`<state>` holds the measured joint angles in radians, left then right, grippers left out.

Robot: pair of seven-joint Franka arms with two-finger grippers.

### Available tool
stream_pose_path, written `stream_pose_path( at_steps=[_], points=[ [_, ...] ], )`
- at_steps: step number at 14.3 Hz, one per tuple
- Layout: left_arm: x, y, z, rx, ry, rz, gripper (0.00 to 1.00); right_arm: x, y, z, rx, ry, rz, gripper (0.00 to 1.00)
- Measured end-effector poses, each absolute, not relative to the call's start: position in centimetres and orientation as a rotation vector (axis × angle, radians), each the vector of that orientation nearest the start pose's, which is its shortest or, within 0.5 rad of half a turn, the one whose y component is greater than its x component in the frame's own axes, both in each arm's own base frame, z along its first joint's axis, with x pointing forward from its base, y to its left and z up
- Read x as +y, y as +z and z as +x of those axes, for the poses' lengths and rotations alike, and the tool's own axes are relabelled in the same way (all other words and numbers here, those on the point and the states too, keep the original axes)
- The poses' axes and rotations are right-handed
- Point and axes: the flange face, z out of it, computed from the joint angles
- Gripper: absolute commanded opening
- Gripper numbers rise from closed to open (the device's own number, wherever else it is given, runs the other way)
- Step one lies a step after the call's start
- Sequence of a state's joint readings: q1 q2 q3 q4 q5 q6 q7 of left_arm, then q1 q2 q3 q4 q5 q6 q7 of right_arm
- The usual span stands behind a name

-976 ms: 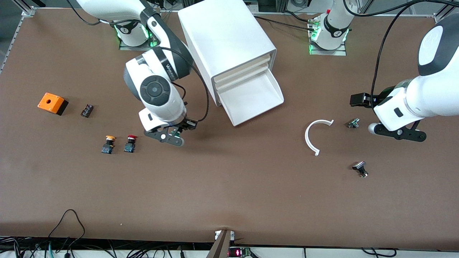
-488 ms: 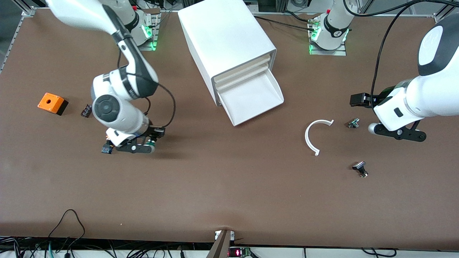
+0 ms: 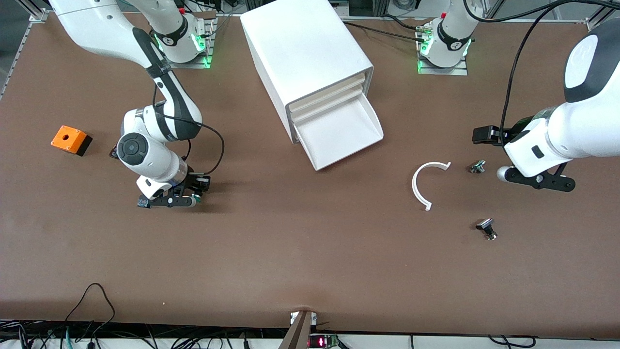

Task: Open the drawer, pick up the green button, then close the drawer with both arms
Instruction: 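Carry the green button beside the red button and set it down, then open the right gripper and raise it away while the left gripper approaches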

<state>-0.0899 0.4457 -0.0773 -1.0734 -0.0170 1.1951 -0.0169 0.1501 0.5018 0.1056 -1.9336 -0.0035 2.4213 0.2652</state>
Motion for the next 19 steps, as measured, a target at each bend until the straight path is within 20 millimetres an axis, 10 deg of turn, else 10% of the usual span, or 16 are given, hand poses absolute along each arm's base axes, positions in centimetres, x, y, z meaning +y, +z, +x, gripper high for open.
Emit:
stream_pose_path(
  at_steps=[5, 7, 8, 9, 14, 19],
  points=[
    [-9.4, 55.6, 63.3, 0.230, 0.507, -3.113, 1.00, 15.0, 20.2, 60.2, 0.041, 0.051, -3.095, 0.07],
    [-8.7, 55.7, 63.6, 0.208, 0.483, -3.121, 1.00, 14.7, 19.9, 60.3, 0.049, 0.052, -3.095, 0.40],
    [-8.1, 55.7, 63.7, 0.191, 0.478, -3.124, 1.00, 14.5, 20.0, 60.4, 0.055, 0.052, -3.095, 0.80],
    [-7.5, 55.7, 63.8, 0.177, 0.476, -3.127, 1.00, 14.3, 19.9, 60.4, 0.060, 0.052, -3.095, 0.99],
    [-5.2, 55.5, 64.3, 0.118, 0.450, -3.138, 1.00, 14.1, 20.9, 60.9, 0.065, 0.021, -3.091, 0.99],
    [-1.6, 55.6, 64.6, 0.031, 0.444, -3.149, 1.00, 14.3, 26.9, 62.2, 0.063, -0.067, -3.084, 0.99]
  ],
)
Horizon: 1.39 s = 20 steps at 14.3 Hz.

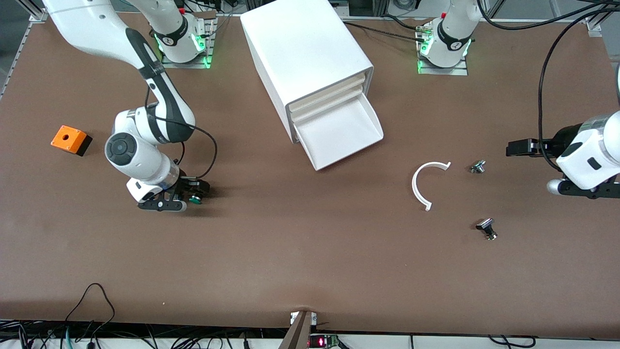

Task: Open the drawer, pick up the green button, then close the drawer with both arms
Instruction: 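Open the right gripper and raise it away while the left gripper approaches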

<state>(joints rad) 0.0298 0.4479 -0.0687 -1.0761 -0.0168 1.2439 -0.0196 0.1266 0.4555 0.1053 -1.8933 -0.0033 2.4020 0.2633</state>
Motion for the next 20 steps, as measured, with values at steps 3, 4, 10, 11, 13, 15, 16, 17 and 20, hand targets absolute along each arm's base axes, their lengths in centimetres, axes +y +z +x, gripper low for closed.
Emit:
stream_pose_path(
  at_steps=[3, 4, 10, 11, 13, 15, 16, 17, 20],
  points=[
    [-1.9, 55.8, 64.5, 0.039, 0.436, -3.151, 1.00, 14.3, 30.8, 62.3, 0.058, -0.124, -3.081, 0.99],
    [-2.0, 55.7, 64.6, 0.041, 0.428, -3.153, 1.00, 14.3, 32.2, 62.3, 0.055, -0.143, -3.080, 0.99],
    [-2.2, 54.3, 65.0, -0.038, 0.426, -3.147, 1.00, 14.6, 41.0, 60.8, 0.034, -0.228, -3.076, 0.99],
    [-2.3, 54.1, 65.0, -0.039, 0.425, -3.147, 1.00, 14.5, 42.5, 60.3, 0.033, -0.236, -3.077, 0.99],
    [-2.3, 53.6, 65.0, -0.041, 0.438, -3.145, 1.00, 14.3, 45.7, 59.3, 0.032, -0.238, -3.084, 0.99],
    [-2.3, 53.3, 65.0, -0.042, 0.445, -3.144, 1.00, 13.9, 49.0, 58.3, 0.037, -0.204, -3.098, 0.99],
    [-2.3, 53.2, 65.0, -0.043, 0.444, -3.144, 1.00, 13.4, 50.4, 58.0, 0.048, -0.164, -3.109, 0.99],
    [-2.3, 53.2, 65.0, -0.045, 0.444, -3.144, 1.00, 12.8, 51.8, 57.8, 0.063, -0.119, -3.120, 0.99],
    [-1.8, 53.3, 65.1, -0.059, 0.442, -3.144, 1.00, 10.4, 55.4, 57.8, 0.099, -0.063, -3.135, 0.99]
  ],
)
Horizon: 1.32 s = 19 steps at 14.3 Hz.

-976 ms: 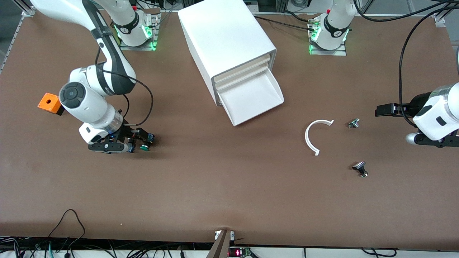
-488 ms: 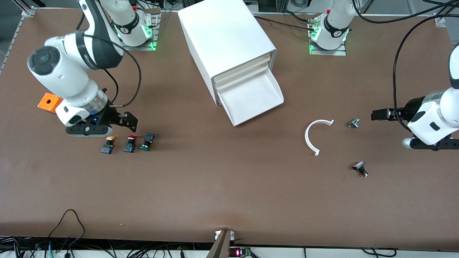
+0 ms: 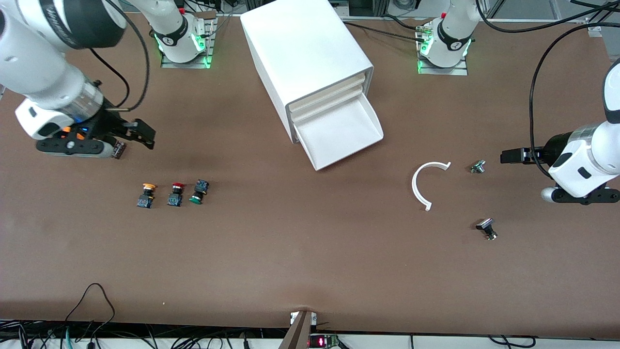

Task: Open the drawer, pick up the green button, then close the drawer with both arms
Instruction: 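Open the right gripper and raise it away while the left gripper approaches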

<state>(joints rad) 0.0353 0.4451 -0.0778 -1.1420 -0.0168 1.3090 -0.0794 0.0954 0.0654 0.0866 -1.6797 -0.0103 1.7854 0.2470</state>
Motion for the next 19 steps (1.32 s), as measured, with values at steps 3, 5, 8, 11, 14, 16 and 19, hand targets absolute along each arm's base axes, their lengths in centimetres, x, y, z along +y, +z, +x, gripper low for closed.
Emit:
stream_pose_path(
  at_steps=[3, 5, 8, 11, 14, 16, 19],
  points=[
    [-1.5, 52.8, 65.6, -0.133, 0.398, -3.159, 1.00, 7.1, 58.5, 58.1, 0.123, -0.064, -3.136, 0.99],
    [-2.3, 51.1, 66.3, -0.236, 0.362, -3.194, 1.00, 5.6, 60.4, 57.7, 0.158, -0.019, -3.140, 0.99],
    [-4.0, 48.9, 67.0, -0.361, 0.344, -3.195, 1.00, 5.0, 63.0, 56.9, 0.174, -0.031, -3.140, 0.99],
    [-7.6, 47.9, 67.1, -0.422, 0.334, -3.179, 1.00, 4.6, 65.4, 55.5, 0.183, -0.073, -3.138, 0.99],
    [-10.2, 46.9, 67.0, -0.452, 0.330, -3.167, 1.00, 4.9, 66.5, 54.6, 0.182, -0.091, -3.137, 0.99],
    [-11.3, 46.0, 67.4, -0.463, 0.305, -3.170, 1.00, 4.8, 66.6, 54.6, 0.183, -0.091, -3.137, 0.99],
    [-12.9, 44.4, 68.2, -0.463, 0.236, -3.189, 1.00, 4.8, 66.1, 54.6, 0.186, -0.076, -3.139, 0.99]
  ],
)
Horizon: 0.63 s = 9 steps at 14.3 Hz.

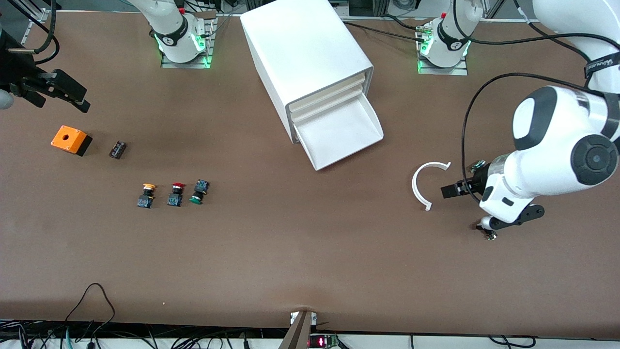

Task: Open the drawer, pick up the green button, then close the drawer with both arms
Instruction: 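Open the right gripper and raise it away while the left gripper approaches, then push the open drawer front into the cabinet with the left gripper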

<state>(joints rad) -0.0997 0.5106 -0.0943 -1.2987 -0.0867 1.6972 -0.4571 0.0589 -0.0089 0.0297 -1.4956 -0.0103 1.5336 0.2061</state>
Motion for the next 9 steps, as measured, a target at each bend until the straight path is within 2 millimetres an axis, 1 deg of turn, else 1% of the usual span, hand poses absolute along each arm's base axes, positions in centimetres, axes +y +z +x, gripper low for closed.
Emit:
stream_pose_path(
  at_steps=[2, 4, 6, 8, 9],
  points=[
    [-14.6, 43.5, 68.9, -0.485, 0.156, -3.207, 1.00, 4.2, 65.7, 54.7, 0.205, -0.059, -3.140, 0.99],
    [-17.0, 42.6, 69.5, -0.544, 0.065, -3.223, 1.00, 2.8, 65.1, 54.8, 0.247, -0.039, -3.138, 0.99],
    [-20.5, 40.3, 69.7, -0.602, 0.016, -3.231, 1.00, 1.7, 64.5, 54.9, 0.278, -0.019, -3.137, 0.99],
    [-24.5, 37.6, 69.3, -0.680, 0.022, -3.221, 1.00, 1.7, 64.3, 54.9, 0.279, -0.012, -3.137, 0.99],
    [-26.4, 36.3, 68.6, -0.705, 0.051, -3.208, 1.00, 1.8, 64.3, 54.9, 0.275, -0.012, -3.138, 0.99]
  ],
)
